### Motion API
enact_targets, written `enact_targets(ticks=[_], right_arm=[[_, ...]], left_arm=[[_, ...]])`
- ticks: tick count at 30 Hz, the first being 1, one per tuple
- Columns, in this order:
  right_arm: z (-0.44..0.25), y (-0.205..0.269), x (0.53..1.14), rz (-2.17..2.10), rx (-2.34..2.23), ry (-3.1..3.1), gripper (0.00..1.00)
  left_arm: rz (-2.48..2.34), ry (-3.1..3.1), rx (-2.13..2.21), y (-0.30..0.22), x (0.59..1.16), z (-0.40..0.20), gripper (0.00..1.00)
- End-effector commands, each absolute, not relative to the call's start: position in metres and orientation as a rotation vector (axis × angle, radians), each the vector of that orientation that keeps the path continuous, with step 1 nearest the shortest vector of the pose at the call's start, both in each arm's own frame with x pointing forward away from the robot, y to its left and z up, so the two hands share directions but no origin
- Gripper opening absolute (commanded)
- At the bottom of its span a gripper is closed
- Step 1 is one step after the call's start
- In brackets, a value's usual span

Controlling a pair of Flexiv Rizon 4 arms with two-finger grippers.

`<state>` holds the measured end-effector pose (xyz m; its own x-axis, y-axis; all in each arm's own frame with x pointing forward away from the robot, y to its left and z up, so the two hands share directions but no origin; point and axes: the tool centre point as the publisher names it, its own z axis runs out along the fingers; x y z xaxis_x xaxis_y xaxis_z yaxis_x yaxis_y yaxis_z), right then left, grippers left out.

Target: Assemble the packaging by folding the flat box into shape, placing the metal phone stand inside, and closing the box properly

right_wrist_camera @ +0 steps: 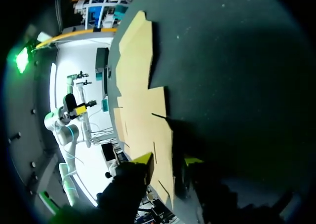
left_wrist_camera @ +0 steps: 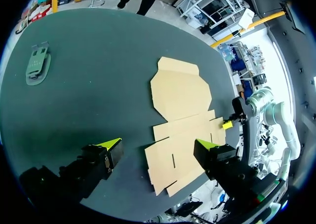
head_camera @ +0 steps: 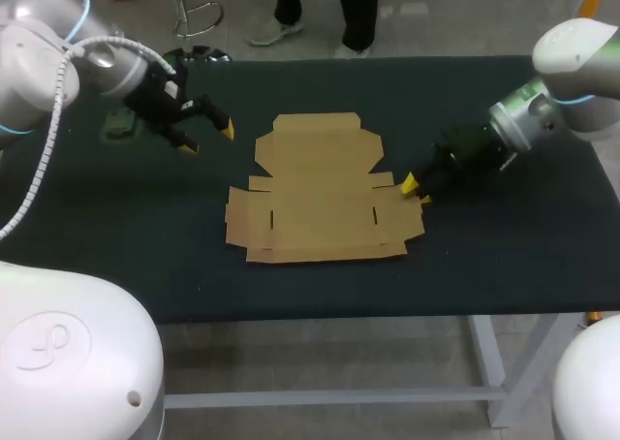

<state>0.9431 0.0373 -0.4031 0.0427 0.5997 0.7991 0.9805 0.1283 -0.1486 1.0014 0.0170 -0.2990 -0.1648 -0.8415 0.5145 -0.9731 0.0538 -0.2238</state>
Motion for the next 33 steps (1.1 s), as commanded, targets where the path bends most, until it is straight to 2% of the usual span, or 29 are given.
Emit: enact_targets(ticks=[1, 2, 33], right_arm=[[-0.399, 0.041, 0.934, -0.650, -1.578, -1.657, 0.05], [-0.399, 0.041, 0.933, -0.649, -1.576, -1.659, 0.00], [-0.410, 0.041, 0.920, -0.640, -1.526, -1.669, 0.00]], left_arm=[[0.768, -2.085, 1.849, 0.017, 1.002, -0.299, 1.00], [0.769, -2.086, 1.850, 0.017, 1.001, -0.299, 1.00], [0.798, -2.086, 1.863, 0.015, 0.982, -0.296, 1.00]])
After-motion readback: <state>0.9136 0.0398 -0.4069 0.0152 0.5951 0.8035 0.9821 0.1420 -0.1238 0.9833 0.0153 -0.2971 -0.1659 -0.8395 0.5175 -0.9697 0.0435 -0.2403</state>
